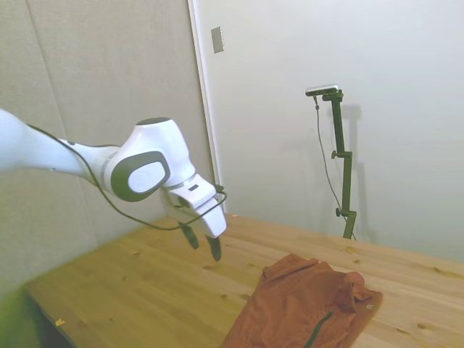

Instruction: Unfold the shorts

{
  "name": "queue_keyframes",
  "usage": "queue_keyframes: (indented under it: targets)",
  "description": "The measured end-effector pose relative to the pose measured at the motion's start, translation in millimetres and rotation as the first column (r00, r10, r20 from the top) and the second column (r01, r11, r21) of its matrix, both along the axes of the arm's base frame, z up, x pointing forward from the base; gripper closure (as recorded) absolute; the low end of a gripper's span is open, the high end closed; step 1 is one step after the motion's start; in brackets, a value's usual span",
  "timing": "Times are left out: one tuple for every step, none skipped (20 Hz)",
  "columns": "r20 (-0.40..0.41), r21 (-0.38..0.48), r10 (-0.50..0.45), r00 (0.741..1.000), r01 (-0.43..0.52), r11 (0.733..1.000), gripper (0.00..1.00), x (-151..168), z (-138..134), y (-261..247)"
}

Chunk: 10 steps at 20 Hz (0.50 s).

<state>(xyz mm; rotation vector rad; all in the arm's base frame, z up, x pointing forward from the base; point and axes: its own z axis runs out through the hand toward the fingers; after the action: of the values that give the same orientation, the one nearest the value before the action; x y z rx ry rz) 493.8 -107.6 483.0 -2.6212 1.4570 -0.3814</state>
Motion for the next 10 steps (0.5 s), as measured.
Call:
queue_keyframes:
  targets:
    - [0.011, 0.001, -0.029, 1.000, 0.029, 1.000, 0.00, 8.8, 4.6, -17.7]
    - [0.021, 0.000, -0.055, 0.998, 0.055, 0.998, 0.00, 16.8, 8.7, -34.6]
    - [0.029, -0.001, -0.083, 0.996, 0.083, 0.997, 0.00, 23.9, 11.5, -52.0]
    - [0.037, -0.004, -0.110, 0.993, 0.110, 0.994, 0.00, 30.5, 14.0, -69.1]
    - [0.042, -0.006, -0.132, 0.990, 0.132, 0.991, 0.00, 37.2, 14.8, -83.6]
    - [0.047, -0.007, -0.149, 0.988, 0.150, 0.989, 0.00, 43.5, 15.0, -95.2]
    - [0.048, -0.015, -0.159, 0.986, 0.160, 0.987, 0.00, 60.2, 12.3, -105.7]
    - [0.052, -0.015, -0.162, 0.985, 0.163, 0.987, 0.00, 60.7, 13.7, -106.8]
    - [0.058, -0.014, -0.170, 0.984, 0.171, 0.985, 0.00, 61.4, 15.0, -109.6]
    - [0.076, -0.014, -0.188, 0.979, 0.190, 0.982, 0.00, 62.5, 17.8, -115.8]
